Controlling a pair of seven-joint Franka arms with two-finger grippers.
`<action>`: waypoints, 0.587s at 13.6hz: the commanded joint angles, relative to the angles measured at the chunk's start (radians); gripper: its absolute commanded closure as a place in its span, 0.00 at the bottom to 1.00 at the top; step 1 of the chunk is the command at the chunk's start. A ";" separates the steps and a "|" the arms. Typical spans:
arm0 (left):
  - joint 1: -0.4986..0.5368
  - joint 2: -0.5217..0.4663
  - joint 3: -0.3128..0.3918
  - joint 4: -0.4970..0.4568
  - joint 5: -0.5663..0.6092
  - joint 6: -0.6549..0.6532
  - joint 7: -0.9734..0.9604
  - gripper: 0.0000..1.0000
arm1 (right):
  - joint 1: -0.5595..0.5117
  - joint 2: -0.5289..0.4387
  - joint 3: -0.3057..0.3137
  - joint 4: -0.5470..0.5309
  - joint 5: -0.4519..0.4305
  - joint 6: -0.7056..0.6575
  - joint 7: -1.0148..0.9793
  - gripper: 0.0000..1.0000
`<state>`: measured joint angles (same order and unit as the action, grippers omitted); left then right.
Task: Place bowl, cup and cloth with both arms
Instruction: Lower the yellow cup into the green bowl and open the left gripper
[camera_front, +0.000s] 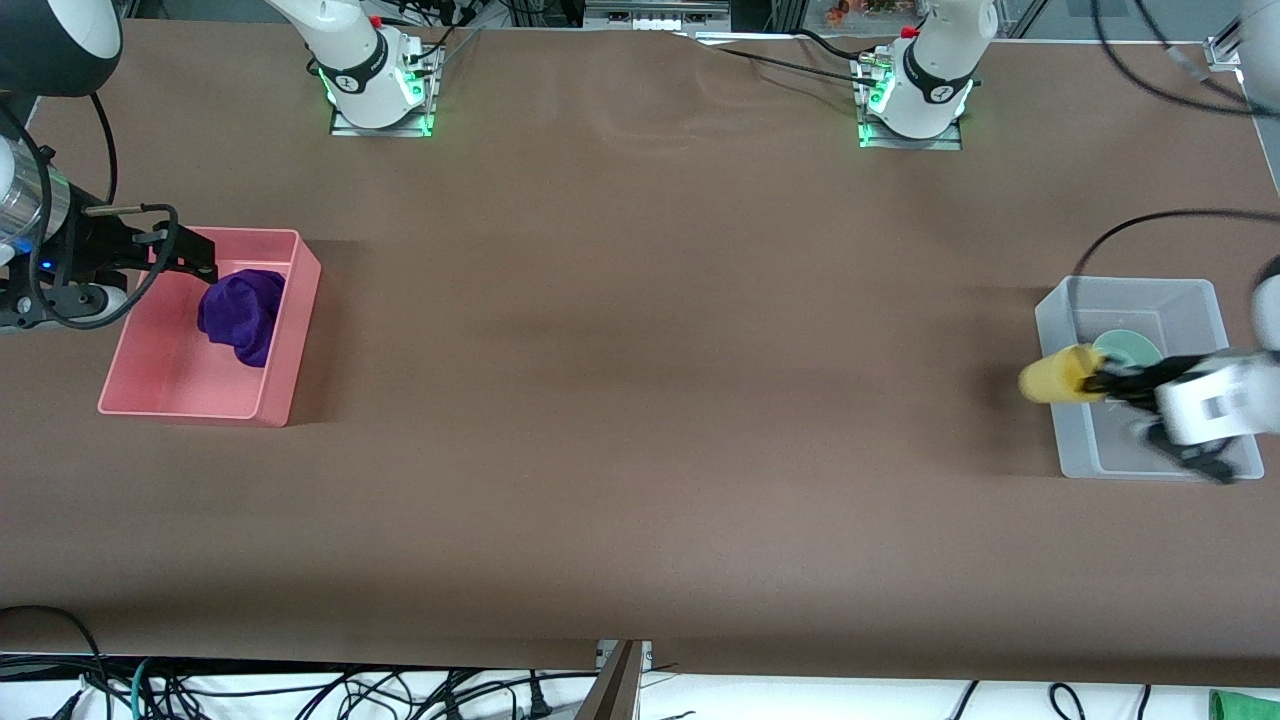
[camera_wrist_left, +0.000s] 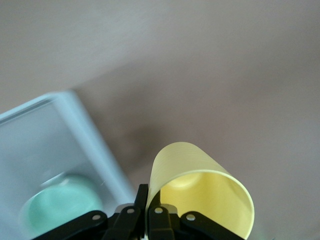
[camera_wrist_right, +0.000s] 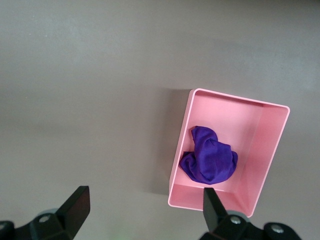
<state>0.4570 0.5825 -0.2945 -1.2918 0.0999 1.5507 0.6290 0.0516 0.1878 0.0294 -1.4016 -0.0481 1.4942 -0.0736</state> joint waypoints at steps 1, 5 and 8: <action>0.095 0.043 -0.002 0.025 0.084 0.006 0.165 1.00 | -0.006 -0.007 0.009 0.000 -0.015 -0.005 0.017 0.00; 0.161 0.115 -0.002 -0.030 0.139 0.182 0.253 1.00 | -0.007 -0.007 0.009 0.000 -0.015 -0.003 0.015 0.00; 0.190 0.148 0.003 -0.037 0.167 0.223 0.316 1.00 | -0.007 -0.005 0.009 0.000 -0.015 -0.005 0.015 0.00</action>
<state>0.6294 0.7347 -0.2850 -1.3244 0.2384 1.7652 0.8981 0.0512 0.1878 0.0294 -1.4016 -0.0500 1.4942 -0.0735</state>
